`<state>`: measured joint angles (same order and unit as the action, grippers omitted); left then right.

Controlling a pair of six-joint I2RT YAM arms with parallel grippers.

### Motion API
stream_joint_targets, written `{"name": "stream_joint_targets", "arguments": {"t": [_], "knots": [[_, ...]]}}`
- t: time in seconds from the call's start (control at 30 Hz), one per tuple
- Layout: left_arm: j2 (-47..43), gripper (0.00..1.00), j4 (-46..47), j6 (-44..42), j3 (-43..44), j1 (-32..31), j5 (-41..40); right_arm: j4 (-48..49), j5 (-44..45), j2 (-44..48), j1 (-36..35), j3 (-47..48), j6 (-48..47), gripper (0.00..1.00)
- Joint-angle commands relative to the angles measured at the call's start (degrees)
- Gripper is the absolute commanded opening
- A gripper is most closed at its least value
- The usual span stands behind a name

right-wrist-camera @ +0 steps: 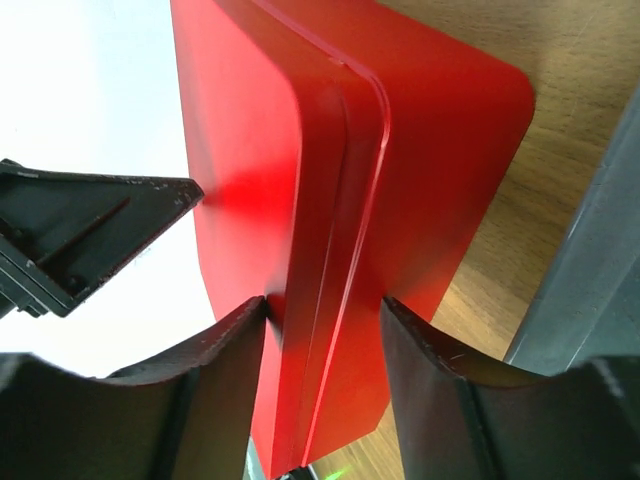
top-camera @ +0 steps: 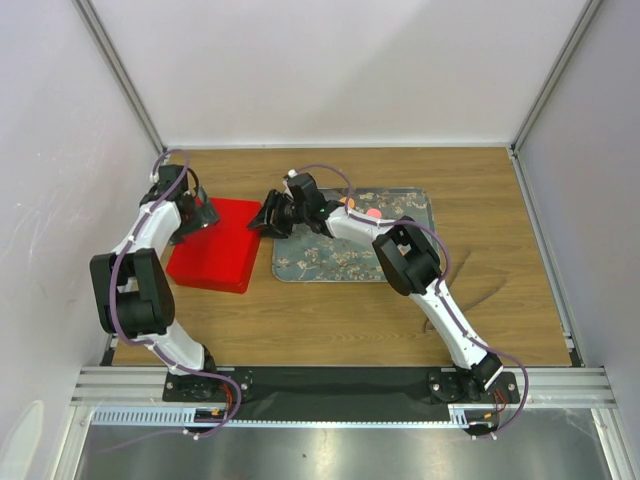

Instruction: Pack the cookies

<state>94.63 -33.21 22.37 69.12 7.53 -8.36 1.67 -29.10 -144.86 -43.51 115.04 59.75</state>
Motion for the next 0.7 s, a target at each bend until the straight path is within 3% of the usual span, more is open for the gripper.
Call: {"name": "stream_joint_targets", "arguments": {"t": [0.0, 0.67], "knots": [[-1.2, 0.93, 0.0, -0.8, -0.3, -1.3, 0.2, -0.7, 0.7, -1.0, -0.4, 3.2, -1.0, 0.54], [-2.5, 0.93, -0.5, 3.4, -2.7, -10.7, 2.3, -4.0, 1.8, -1.5, -0.7, 2.2, -1.5, 0.4]]}}
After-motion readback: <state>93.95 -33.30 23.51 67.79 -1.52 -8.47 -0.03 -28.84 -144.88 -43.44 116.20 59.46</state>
